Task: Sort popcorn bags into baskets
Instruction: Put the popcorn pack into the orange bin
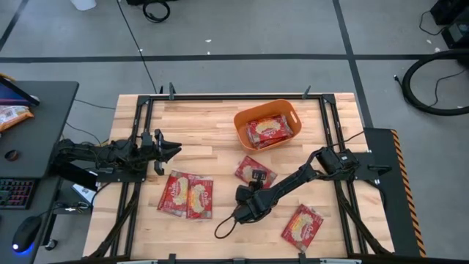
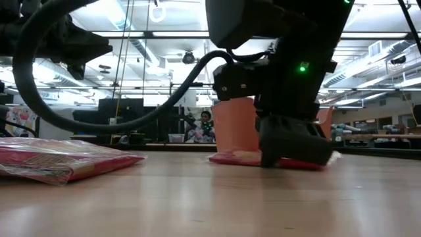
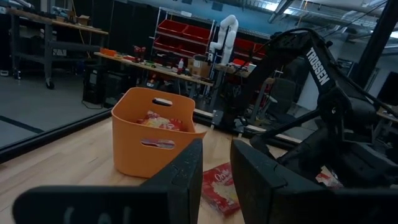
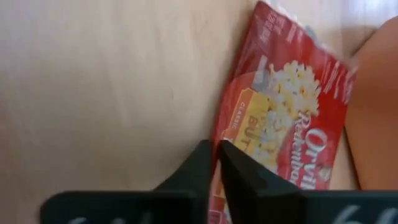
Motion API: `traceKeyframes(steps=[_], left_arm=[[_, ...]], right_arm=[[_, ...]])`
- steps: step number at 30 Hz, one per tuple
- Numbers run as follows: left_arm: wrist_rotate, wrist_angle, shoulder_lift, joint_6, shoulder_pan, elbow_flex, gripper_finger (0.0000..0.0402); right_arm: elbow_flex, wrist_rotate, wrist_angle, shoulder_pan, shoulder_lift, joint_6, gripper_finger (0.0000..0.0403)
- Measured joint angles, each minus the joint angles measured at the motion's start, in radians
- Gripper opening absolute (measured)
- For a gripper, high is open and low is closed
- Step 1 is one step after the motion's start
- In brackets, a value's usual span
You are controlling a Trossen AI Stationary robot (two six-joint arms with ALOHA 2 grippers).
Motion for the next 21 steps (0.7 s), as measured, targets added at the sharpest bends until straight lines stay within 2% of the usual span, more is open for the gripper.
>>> traceKeyframes(steps=[2, 5, 9, 21], left_arm=[[0.000, 0.000, 0.000, 0.000, 0.000, 0.000, 0.0087], [0.000, 0.000, 0.000, 0.000, 0.000, 0.000, 0.0087], [0.000, 0.000, 0.000, 0.000, 0.000, 0.000, 0.0087], [0.000, 0.000, 0.000, 0.000, 0.000, 0.000, 0.0087]], right_arm=[[0.000, -0.004, -0.004, 0.005, 0.000, -0.023, 0.0009], [0.001, -0.005, -0.011, 0.008, 0.001, -0.040, 0.0012], [0.044, -0.020, -0.111, 0.015, 0.006, -0.038, 0.0007], [0.226, 0.040, -0.371, 0.044, 0.006, -0.016, 0.0004]])
